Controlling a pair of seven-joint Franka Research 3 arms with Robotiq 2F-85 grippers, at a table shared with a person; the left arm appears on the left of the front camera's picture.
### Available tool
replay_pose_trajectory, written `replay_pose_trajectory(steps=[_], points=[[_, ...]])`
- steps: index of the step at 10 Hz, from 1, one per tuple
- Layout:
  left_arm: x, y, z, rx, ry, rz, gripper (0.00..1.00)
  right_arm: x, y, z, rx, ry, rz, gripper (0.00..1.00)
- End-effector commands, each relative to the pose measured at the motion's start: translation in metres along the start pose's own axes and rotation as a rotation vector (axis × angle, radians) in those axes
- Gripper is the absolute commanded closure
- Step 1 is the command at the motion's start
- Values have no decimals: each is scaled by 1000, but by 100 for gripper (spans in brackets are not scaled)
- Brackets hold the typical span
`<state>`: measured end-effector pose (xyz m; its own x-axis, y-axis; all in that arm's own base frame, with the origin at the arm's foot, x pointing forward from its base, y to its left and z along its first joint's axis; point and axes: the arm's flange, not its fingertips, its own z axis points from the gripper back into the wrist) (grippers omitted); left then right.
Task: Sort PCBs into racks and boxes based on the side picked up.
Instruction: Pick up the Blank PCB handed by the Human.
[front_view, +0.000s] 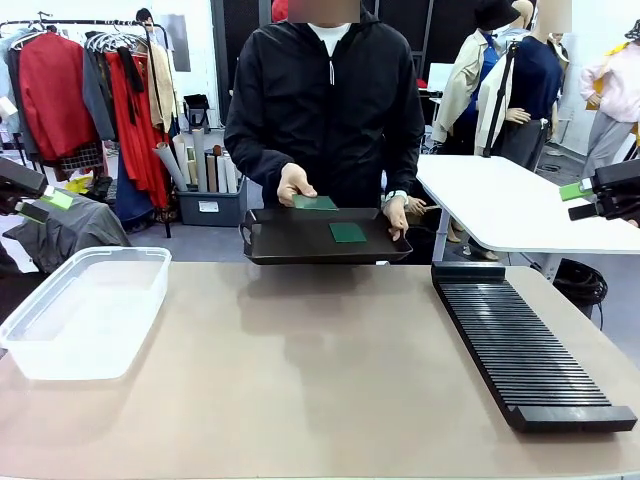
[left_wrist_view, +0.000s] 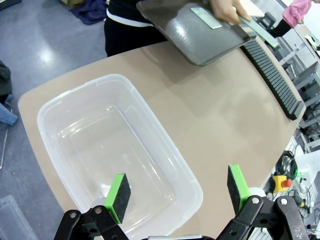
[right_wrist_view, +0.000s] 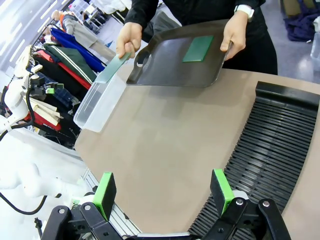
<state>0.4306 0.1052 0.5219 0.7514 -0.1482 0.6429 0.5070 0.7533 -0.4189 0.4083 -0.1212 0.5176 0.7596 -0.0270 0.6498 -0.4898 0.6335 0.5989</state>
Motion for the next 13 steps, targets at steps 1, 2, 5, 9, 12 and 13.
replay_pose_trajectory(steps=[1, 2, 5, 9, 12, 13], points=[[0, 0, 1, -14, -10, 4, 0, 3, 1, 0, 12, -10, -9, 0], [0, 0, 1, -14, -10, 4, 0, 3, 1, 0, 12, -10, -9, 0], [5, -1, -10, -47, 25, 19, 0, 3, 1, 0, 12, -10, -9, 0], [15, -7, -62, -350, 92, 193, 0, 3, 1, 0, 12, -10, -9, 0], [10, -3, -97, -446, 84, 282, 0, 3, 1, 0, 12, -10, -9, 0], [9, -4, -114, -465, 58, 322, 0, 3, 1, 0, 12, -10, -9, 0]])
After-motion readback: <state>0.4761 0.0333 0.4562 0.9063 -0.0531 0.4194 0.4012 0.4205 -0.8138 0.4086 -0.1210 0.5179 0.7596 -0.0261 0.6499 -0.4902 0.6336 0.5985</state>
